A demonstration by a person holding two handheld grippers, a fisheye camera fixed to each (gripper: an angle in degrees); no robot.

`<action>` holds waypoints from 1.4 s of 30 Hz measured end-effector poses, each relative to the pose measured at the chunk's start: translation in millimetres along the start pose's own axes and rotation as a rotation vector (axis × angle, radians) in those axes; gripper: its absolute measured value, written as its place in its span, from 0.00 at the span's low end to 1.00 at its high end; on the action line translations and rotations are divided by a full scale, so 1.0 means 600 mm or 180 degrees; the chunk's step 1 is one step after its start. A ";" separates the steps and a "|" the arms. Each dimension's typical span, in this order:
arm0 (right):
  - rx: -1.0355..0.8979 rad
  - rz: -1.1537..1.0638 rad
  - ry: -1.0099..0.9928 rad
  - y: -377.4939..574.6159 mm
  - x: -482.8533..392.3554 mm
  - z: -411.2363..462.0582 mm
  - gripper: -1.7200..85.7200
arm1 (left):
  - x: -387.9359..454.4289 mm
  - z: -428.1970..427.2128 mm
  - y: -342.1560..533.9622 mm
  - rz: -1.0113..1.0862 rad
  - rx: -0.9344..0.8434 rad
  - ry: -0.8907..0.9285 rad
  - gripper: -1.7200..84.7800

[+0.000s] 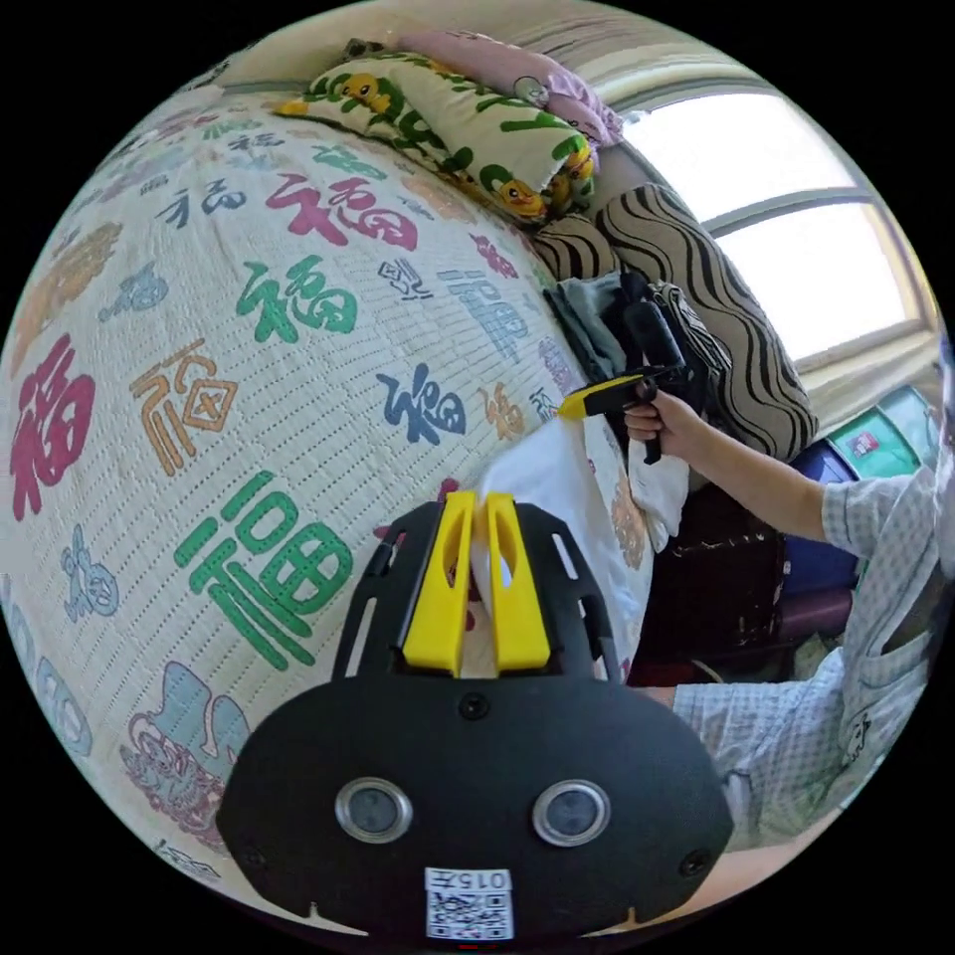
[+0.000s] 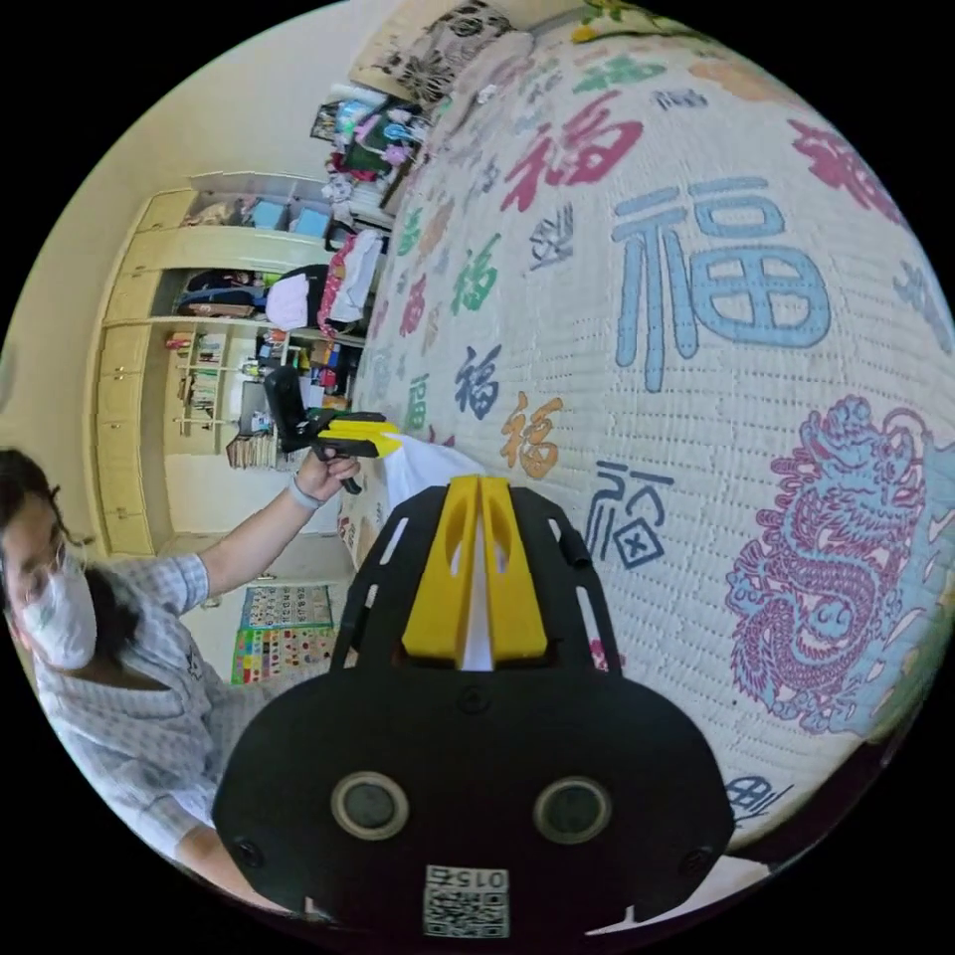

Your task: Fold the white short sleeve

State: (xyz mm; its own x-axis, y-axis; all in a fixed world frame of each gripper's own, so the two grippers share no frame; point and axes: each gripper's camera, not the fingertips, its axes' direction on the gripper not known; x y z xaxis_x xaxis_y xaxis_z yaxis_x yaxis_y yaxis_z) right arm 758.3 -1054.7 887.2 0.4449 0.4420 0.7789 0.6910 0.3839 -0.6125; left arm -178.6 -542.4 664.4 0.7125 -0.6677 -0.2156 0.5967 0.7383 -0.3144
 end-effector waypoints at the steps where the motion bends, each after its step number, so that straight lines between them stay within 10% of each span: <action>1: 0.0129 -0.0158 -0.0047 0.012 -0.011 -0.015 0.02 | 0.017 -0.014 0.006 0.0205 0.0034 -0.0054 0.03; 14: -0.0012 -0.0814 0.0407 0.114 -0.051 -0.014 0.03 | 0.172 -0.067 0.102 0.1356 0.0092 -0.0036 0.02; 25: -0.0352 -0.0880 0.0995 0.018 -0.045 0.065 0.19 | -0.038 -0.038 0.081 -0.0905 0.0479 -0.0236 0.02; 28: -0.0320 -0.0766 0.1653 0.000 -0.038 0.092 0.20 | -0.042 -0.030 0.079 -0.0898 0.0426 -0.0223 0.02; 42: -0.0742 -0.0343 0.0657 -0.074 0.116 0.138 0.07 | -0.037 -0.037 0.077 -0.0324 0.0147 -0.0212 0.02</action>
State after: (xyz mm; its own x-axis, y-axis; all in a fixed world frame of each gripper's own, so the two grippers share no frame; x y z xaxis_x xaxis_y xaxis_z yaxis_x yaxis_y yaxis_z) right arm 711.6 -973.9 957.6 0.4516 0.2262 0.8631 0.8417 0.2131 -0.4962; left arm -175.2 -495.7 634.2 0.6694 -0.7327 -0.1223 0.6825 0.6716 -0.2882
